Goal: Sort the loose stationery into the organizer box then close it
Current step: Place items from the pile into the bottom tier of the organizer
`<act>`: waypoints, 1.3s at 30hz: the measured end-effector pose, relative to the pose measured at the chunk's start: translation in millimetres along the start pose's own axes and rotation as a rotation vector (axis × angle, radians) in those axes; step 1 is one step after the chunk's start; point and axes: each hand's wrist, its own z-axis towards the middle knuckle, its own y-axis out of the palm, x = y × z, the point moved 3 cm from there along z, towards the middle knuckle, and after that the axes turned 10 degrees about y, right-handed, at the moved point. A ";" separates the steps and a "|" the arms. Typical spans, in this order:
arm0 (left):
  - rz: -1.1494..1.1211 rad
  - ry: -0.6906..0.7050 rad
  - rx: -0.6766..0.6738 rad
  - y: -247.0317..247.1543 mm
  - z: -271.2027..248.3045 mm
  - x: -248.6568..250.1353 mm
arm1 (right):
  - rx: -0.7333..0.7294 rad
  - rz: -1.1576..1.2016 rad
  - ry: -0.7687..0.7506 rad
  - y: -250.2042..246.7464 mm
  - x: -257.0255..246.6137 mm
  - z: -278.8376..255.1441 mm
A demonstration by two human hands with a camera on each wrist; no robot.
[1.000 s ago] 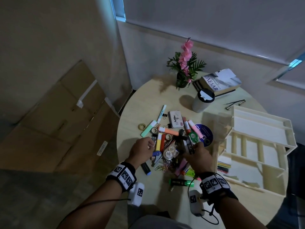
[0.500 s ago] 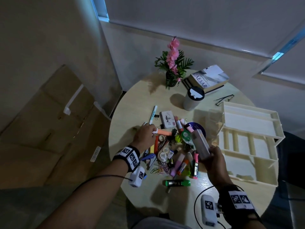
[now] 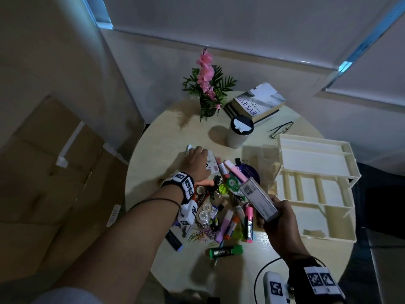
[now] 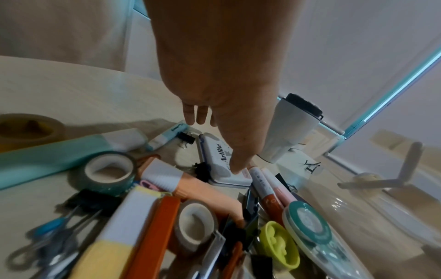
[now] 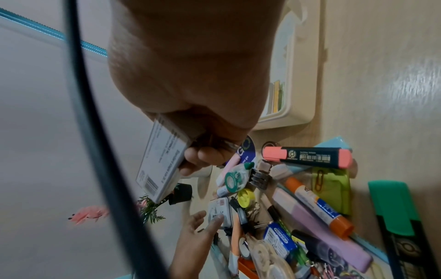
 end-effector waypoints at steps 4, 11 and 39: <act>0.066 0.029 -0.078 0.8 13.3 0.9 | 0.009 -0.023 0.020 0.2 0.4 1.6; 0.172 0.100 -0.038 -6.1 20.3 10.8 | 0.039 -0.023 0.036 -9.7 12.7 3.5; -0.876 0.163 -0.143 4.9 -130.5 195.9 | 0.545 -0.763 -0.292 -182.4 -43.3 -17.7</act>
